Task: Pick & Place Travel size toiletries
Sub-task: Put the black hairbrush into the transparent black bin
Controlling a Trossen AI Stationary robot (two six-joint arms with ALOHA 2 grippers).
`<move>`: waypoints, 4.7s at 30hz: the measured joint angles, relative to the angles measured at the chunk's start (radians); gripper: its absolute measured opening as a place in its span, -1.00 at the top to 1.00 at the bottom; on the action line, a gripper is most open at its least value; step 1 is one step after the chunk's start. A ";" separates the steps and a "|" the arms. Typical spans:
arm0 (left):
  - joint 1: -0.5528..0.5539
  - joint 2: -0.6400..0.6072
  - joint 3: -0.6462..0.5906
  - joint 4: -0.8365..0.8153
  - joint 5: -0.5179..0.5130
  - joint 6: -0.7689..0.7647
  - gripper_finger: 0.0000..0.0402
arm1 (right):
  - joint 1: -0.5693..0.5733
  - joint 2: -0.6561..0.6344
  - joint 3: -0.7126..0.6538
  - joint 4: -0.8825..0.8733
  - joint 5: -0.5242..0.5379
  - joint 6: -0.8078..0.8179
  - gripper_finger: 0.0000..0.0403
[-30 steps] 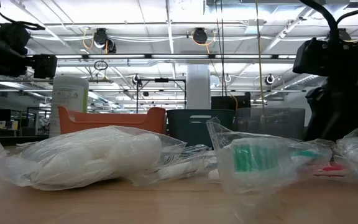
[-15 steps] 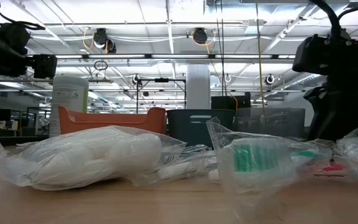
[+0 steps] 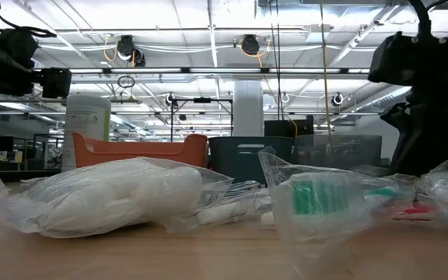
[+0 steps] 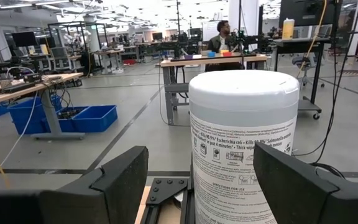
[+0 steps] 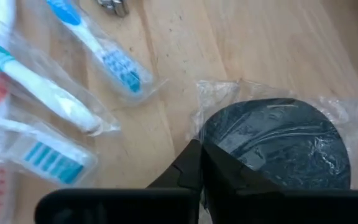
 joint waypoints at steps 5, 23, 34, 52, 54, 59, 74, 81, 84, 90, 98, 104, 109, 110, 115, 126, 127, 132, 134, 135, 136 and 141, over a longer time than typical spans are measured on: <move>0.000 0.000 0.000 0.000 0.000 0.000 -0.42 | 0.000 -0.035 0.000 0.021 -0.011 -0.043 0.99; 0.000 0.000 0.000 0.000 0.000 0.000 -0.42 | 0.000 -0.293 0.001 0.029 -0.001 -0.197 1.00; 0.000 0.000 0.000 0.000 0.000 0.000 -0.42 | 0.000 -0.298 0.001 0.074 -0.154 -0.230 1.00; 0.000 0.000 0.000 0.000 0.000 0.000 -0.42 | 0.001 -0.298 0.001 0.519 -0.474 -0.565 1.00; 0.000 0.000 0.000 0.000 0.000 0.000 -0.42 | -0.004 -0.298 0.001 0.567 -0.473 -0.602 1.00; 0.000 0.000 0.000 0.000 0.000 0.000 -0.42 | -0.047 -0.298 0.001 0.698 -0.470 -0.674 1.00; 0.000 0.000 0.000 0.000 0.000 0.000 -0.42 | -0.256 -0.345 0.002 0.675 -0.013 -0.742 1.00; 0.000 0.000 0.000 0.000 0.000 0.000 -0.42 | -0.317 -0.451 0.002 0.369 0.307 -0.739 1.00; 0.000 0.000 0.000 0.000 0.000 0.000 -0.42 | -0.343 -0.473 0.002 0.224 0.386 -0.696 1.00; 0.000 0.000 0.000 0.000 0.000 0.000 -0.42 | -0.395 -0.476 -0.086 0.147 0.419 -0.567 1.00; 0.000 0.000 0.000 0.000 0.000 0.000 -0.42 | -0.414 -0.476 -0.238 0.283 0.417 -0.526 0.97; 0.000 0.000 0.000 0.000 0.000 0.000 -0.42 | -0.414 -0.476 -0.243 0.284 0.417 -0.526 0.85; 0.000 0.000 0.000 0.000 0.000 0.000 -0.42 | -0.414 -0.476 -0.243 0.284 0.417 -0.531 0.73; 0.000 0.000 0.000 0.000 0.000 0.000 -0.42 | -0.414 -0.476 -0.243 0.284 0.417 -0.532 0.70; 0.000 0.000 0.000 0.000 0.000 0.000 -0.42 | -0.411 -0.476 -0.243 0.293 0.417 -0.537 0.58; 0.000 0.000 0.000 0.000 0.000 0.000 -0.42 | -0.266 -0.589 -0.244 0.732 -0.314 -0.542 0.54; 0.000 0.000 0.000 0.000 0.000 0.000 -0.42 | -0.251 -0.594 -0.244 0.792 -0.423 -0.522 0.55; 0.000 0.000 0.000 0.000 0.000 0.000 -0.42 | -0.087 -0.567 -0.244 1.028 -0.692 -0.561 0.55; 0.000 0.000 0.000 0.000 0.000 0.000 -0.42 | 0.008 -0.536 -0.244 1.062 -0.594 -0.644 0.51; 0.000 0.000 0.000 0.000 0.000 0.000 -0.42 | 0.051 -0.516 -0.244 1.074 -0.525 -0.677 0.49; 0.000 0.000 0.000 0.000 0.000 0.000 -0.42 | 0.092 -0.492 -0.244 1.086 -0.447 -0.703 0.46; 0.000 0.000 0.000 0.000 0.000 0.000 -0.42 | 0.259 -0.337 -0.191 1.107 -0.117 -0.724 0.33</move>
